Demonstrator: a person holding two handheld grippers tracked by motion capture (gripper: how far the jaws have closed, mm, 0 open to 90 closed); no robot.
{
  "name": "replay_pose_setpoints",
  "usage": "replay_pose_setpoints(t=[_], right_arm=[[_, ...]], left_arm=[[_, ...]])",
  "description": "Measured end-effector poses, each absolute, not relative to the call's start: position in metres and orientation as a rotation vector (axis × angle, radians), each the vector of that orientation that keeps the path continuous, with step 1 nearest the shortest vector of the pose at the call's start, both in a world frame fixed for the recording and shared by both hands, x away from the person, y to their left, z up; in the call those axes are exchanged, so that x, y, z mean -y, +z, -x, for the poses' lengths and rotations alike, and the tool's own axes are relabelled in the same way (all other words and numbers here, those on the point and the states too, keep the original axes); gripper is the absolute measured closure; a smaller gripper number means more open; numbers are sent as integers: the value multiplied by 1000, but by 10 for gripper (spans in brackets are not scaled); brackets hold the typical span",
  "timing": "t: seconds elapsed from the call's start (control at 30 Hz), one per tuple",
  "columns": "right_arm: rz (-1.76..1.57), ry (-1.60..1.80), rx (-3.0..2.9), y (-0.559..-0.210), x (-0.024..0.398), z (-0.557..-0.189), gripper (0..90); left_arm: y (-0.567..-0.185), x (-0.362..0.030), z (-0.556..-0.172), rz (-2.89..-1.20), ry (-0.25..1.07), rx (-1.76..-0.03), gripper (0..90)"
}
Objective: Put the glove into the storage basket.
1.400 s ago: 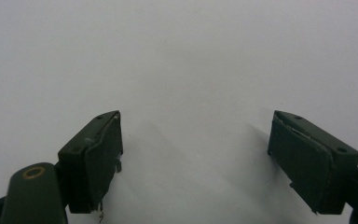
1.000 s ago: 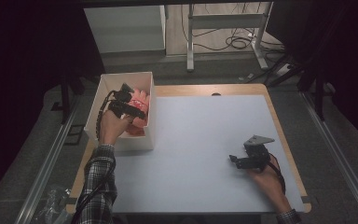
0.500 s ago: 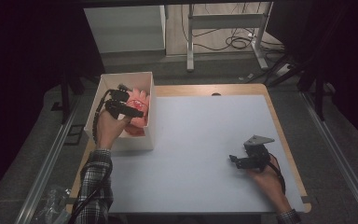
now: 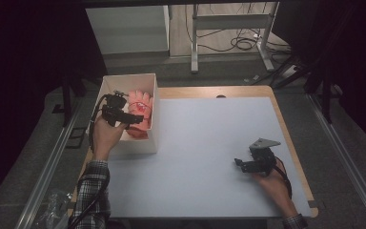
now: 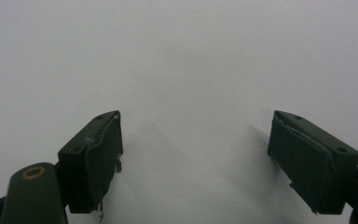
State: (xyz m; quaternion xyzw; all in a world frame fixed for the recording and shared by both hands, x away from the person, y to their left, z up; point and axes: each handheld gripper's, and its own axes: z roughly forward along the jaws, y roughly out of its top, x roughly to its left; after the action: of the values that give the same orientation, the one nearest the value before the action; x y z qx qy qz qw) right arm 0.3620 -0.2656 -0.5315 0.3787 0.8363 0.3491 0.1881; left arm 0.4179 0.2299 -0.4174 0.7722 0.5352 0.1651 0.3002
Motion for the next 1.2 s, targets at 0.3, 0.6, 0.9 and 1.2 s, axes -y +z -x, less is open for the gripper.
replay_pose_setpoints(t=[0.3, 0.6, 0.9, 1.2], right_arm=[[-1065, 980, -2355, -531, 266, -362, 179], [-1065, 979, -2355, -531, 266, -362, 179], [-1068, 979, -2355, -531, 266, -362, 179], [-1065, 978, -2356, -531, 266, -362, 179]], left_arm=[[-415, -233, -399, -2029, 483, -1359, 19], [-412, -235, -382, -2007, 490, -1317, 19], [-408, -227, -364, -1998, 482, -1249, 20], [-407, -199, -348, -2033, 467, -1131, 21]])
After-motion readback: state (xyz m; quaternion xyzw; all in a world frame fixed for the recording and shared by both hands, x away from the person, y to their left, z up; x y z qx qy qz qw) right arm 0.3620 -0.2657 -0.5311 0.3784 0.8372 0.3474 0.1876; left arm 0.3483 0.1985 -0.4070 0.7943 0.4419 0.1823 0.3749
